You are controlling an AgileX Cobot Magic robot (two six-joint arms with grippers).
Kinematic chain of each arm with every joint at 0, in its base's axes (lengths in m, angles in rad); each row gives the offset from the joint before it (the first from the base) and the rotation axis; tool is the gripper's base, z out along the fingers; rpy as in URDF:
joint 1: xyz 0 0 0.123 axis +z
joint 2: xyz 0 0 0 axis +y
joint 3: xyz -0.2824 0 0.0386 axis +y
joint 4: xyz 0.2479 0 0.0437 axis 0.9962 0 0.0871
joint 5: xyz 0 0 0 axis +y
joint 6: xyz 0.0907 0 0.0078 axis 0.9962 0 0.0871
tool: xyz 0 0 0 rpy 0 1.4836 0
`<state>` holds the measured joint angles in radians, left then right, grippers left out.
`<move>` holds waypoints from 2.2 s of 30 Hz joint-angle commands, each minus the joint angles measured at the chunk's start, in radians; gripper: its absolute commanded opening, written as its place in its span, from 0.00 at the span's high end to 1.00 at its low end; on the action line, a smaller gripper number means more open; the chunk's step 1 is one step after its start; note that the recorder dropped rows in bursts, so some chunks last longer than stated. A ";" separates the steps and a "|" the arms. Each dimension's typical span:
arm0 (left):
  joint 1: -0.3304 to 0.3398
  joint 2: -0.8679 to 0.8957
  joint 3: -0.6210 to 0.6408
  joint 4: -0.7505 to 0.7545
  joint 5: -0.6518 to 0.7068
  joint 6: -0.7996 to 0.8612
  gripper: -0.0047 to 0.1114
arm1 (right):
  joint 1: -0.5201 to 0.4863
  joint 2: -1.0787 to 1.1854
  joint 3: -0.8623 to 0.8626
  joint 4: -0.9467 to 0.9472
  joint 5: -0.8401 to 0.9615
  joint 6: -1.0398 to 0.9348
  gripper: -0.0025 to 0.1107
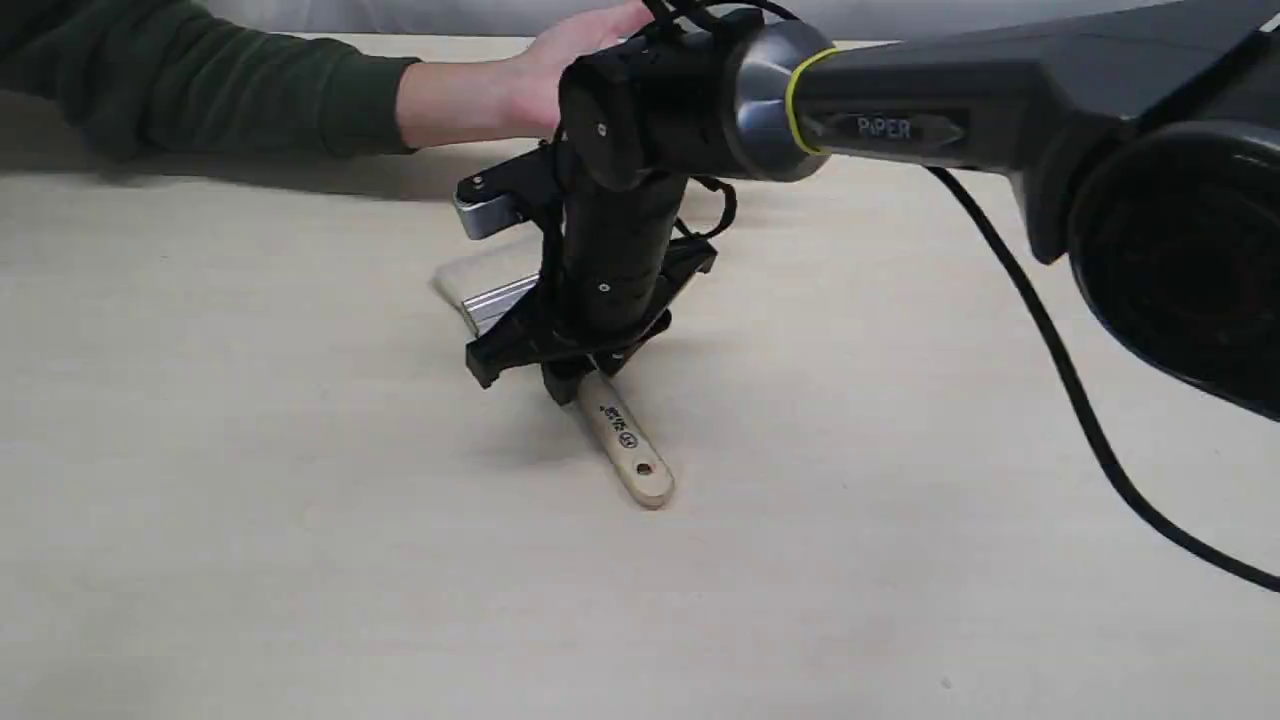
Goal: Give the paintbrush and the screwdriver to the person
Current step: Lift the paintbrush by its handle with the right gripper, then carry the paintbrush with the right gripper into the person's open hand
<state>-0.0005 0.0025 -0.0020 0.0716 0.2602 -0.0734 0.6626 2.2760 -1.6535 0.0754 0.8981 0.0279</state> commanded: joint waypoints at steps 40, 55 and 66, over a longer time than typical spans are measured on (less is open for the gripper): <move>-0.005 -0.002 0.002 -0.002 -0.011 -0.002 0.96 | 0.003 -0.308 0.241 -0.009 -0.061 -0.115 0.94; -0.005 -0.002 0.002 -0.002 -0.011 -0.002 0.96 | 0.001 -0.415 0.124 -0.123 -0.058 -0.037 0.94; -0.005 -0.002 0.002 -0.005 -0.008 -0.002 0.96 | -0.088 -0.331 -0.076 -0.173 0.034 -0.014 0.94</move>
<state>-0.0005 0.0025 -0.0020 0.0716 0.2602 -0.0734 0.5940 1.9281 -1.7080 -0.0803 0.9141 0.0094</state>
